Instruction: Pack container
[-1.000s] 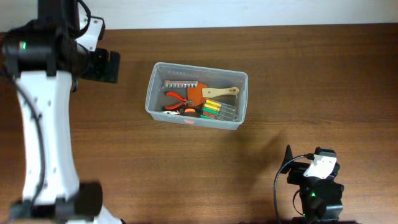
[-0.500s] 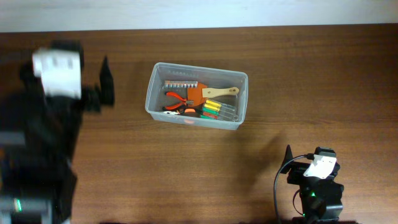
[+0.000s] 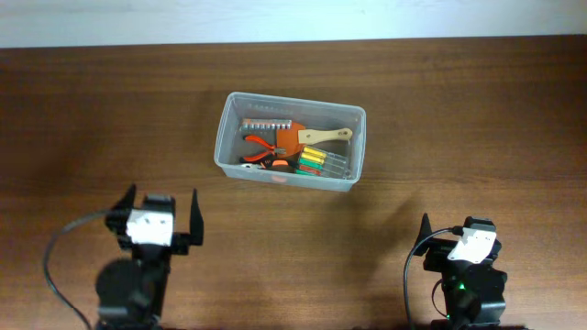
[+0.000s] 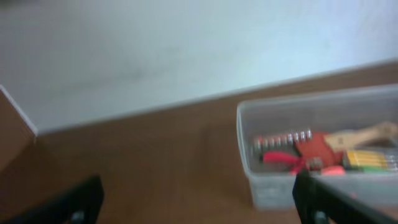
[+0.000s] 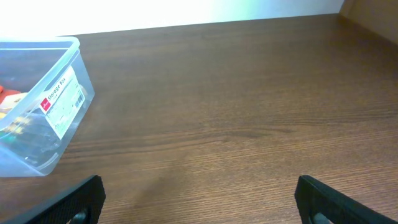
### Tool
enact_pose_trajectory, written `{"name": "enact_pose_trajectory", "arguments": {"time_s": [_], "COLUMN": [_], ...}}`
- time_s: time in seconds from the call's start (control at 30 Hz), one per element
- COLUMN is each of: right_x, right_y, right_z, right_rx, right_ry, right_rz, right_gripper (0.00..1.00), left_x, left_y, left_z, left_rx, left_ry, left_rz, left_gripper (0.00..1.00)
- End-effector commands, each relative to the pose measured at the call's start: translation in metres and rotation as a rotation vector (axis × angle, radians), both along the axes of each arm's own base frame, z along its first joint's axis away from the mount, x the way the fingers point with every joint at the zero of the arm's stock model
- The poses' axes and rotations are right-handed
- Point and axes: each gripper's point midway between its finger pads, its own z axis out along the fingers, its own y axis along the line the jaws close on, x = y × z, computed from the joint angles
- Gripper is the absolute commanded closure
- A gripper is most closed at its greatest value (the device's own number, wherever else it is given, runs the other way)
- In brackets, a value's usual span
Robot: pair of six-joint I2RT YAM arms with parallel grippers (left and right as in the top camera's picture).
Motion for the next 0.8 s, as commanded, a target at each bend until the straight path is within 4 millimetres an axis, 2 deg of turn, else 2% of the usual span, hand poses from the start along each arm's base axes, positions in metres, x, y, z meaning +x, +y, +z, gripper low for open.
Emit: {"name": "enact_pose_trajectory", "arguments": {"time_s": [0.0, 0.23, 0.47, 0.77], "right_x": [-0.001, -0.001, -0.001, -0.001], "right_y": [-0.004, -0.004, -0.004, -0.004], "right_z": [-0.001, -0.001, -0.001, -0.001], "right_rx": [0.007, 0.007, 0.007, 0.007], "right_ry": [-0.005, -0.005, -0.005, -0.005], "right_rz": [-0.022, -0.022, -0.022, -0.022], "right_gripper": [0.02, 0.01, 0.01, 0.02], "left_x": [-0.003, -0.006, -0.006, -0.009], "left_y": [-0.005, -0.005, -0.005, -0.005], "left_z": [-0.023, -0.047, -0.071, -0.076], "left_rx": [-0.012, -0.013, -0.01, -0.01], "left_ry": [-0.059, -0.097, -0.041, -0.034], "left_rz": [-0.03, -0.029, -0.029, -0.029], "left_gripper": [0.01, 0.01, 0.01, 0.01]}}
